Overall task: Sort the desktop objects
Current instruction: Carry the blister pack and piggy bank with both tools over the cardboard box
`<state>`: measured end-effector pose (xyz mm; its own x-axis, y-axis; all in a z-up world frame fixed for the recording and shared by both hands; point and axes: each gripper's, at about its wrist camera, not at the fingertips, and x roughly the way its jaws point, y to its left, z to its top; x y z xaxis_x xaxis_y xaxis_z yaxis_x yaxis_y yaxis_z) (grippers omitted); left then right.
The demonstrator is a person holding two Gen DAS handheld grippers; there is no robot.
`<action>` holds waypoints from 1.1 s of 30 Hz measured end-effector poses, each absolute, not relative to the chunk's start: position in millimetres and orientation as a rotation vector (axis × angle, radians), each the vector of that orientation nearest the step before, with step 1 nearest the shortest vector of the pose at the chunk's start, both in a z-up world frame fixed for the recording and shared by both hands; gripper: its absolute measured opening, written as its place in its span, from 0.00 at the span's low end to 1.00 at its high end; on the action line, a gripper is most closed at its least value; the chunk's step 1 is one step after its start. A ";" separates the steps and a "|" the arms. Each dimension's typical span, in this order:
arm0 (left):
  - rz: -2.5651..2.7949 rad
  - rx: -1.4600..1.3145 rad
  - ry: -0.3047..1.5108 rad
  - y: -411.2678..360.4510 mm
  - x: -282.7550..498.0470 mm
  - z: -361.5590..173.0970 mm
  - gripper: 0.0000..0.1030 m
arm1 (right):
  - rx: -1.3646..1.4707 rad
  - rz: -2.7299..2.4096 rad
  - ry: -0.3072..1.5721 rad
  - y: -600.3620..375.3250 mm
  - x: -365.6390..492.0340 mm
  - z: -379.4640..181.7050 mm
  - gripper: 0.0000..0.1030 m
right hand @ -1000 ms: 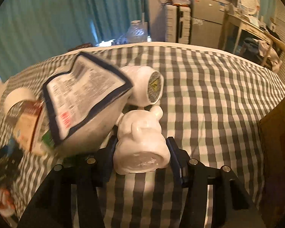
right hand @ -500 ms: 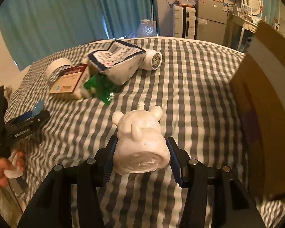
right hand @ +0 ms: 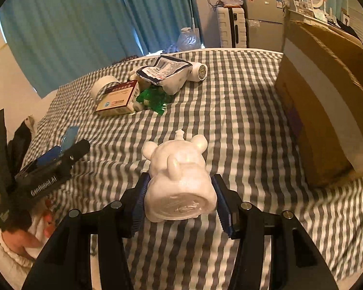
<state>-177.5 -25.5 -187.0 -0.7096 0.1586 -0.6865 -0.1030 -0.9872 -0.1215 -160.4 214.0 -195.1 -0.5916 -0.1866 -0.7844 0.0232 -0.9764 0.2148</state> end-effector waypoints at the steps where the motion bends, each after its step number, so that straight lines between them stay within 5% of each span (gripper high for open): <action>1: 2.783 -1.123 -0.107 -21.2 -172.5 -183.5 0.97 | 1.355 -2.688 -0.283 214.7 -155.2 -191.4 0.50; 17: 2.846 -0.995 -0.099 7.0 -107.1 -99.1 0.97 | 1.171 -2.772 -0.290 227.3 -94.9 -111.3 0.50; 33: 2.758 -0.866 -0.001 104.6 -140.4 -36.2 0.97 | 1.106 -2.914 -0.199 309.1 -103.3 -58.2 0.50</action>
<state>-140.4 104.6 -36.2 -0.7918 0.2372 -0.5628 -0.2368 -0.9687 -0.0751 -103.3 309.1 -58.2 -0.7491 -0.0620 -0.6595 -0.0281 -0.9917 0.1252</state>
